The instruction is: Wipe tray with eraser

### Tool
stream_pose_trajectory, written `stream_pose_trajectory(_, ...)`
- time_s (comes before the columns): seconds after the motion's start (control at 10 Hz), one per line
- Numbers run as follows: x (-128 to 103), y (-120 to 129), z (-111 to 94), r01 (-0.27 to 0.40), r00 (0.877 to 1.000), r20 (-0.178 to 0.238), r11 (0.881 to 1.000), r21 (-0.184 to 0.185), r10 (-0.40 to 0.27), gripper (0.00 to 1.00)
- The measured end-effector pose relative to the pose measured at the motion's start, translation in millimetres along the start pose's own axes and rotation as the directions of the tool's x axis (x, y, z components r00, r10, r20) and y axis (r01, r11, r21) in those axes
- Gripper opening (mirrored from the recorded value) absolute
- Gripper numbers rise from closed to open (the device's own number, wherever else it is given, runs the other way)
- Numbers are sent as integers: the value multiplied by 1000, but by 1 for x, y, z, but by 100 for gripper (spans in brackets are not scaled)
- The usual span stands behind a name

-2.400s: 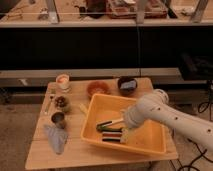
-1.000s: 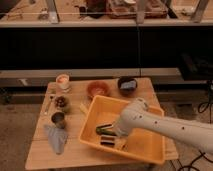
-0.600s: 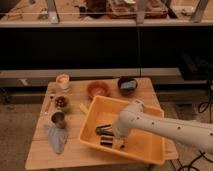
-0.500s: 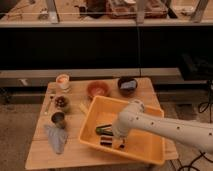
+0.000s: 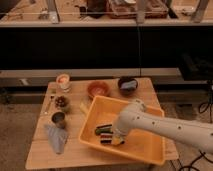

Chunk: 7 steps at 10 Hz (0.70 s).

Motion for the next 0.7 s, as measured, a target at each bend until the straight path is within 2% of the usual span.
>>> stream_pose_trajectory(0.2,5,-7,-32,-7,1000,19,999,40,7,11)
stream_pose_trajectory(0.5,23,-20,-100,-32,998,55,992,125,25,11)
stream_pose_trajectory(0.7,36,-24,-120,-43,997,64,989,140,34,11)
